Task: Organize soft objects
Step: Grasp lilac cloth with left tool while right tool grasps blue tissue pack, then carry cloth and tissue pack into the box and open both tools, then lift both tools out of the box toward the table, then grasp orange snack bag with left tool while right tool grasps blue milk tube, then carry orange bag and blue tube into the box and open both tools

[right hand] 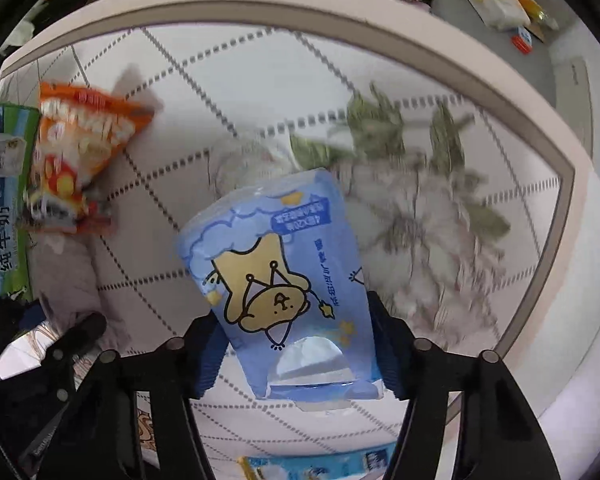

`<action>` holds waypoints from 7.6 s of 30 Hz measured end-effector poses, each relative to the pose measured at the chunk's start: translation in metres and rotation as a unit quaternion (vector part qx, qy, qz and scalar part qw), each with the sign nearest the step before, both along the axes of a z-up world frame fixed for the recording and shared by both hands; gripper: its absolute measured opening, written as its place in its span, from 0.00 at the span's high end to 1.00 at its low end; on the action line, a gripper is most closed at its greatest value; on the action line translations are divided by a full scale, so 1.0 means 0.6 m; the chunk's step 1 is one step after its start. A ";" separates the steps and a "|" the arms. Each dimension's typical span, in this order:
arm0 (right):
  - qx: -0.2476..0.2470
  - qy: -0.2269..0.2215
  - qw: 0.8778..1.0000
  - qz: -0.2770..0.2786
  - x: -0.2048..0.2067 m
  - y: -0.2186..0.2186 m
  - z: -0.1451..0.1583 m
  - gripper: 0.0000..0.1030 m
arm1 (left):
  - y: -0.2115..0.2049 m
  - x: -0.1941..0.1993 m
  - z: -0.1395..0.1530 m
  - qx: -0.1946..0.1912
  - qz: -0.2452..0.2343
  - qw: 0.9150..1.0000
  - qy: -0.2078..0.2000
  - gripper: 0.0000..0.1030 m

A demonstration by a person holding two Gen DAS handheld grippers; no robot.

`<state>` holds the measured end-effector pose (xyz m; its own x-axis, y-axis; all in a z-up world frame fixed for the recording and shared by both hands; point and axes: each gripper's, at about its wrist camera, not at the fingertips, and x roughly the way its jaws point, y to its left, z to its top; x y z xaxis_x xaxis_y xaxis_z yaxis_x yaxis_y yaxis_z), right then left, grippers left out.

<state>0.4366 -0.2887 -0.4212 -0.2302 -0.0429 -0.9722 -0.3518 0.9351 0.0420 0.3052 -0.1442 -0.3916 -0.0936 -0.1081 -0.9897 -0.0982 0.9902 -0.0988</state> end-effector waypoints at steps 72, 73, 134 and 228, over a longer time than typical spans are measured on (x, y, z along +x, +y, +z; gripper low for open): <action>0.178 -0.011 0.969 -0.172 -0.273 0.727 0.109 0.48 | 0.692 -0.108 0.087 0.036 -0.050 0.996 0.063 0.69; 0.172 -0.011 0.970 -0.172 -0.273 0.726 0.107 0.47 | 0.689 -0.108 0.090 0.041 -0.046 0.996 0.063 0.69; 0.096 -0.182 0.916 -0.346 -0.404 0.058 0.349 0.00 | 0.247 -0.129 0.379 0.040 -0.103 0.977 -0.183 0.06; 0.156 -0.145 0.909 -0.358 -0.305 0.477 0.218 0.84 | 0.658 -0.128 0.176 -0.003 0.065 0.995 -0.082 0.69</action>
<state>0.2539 -0.0022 -0.2904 0.1780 0.3043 -0.9358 0.3040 0.8875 0.3464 0.2283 0.2505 -0.2860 0.0833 -0.1147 -0.9899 -0.2073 0.9696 -0.1298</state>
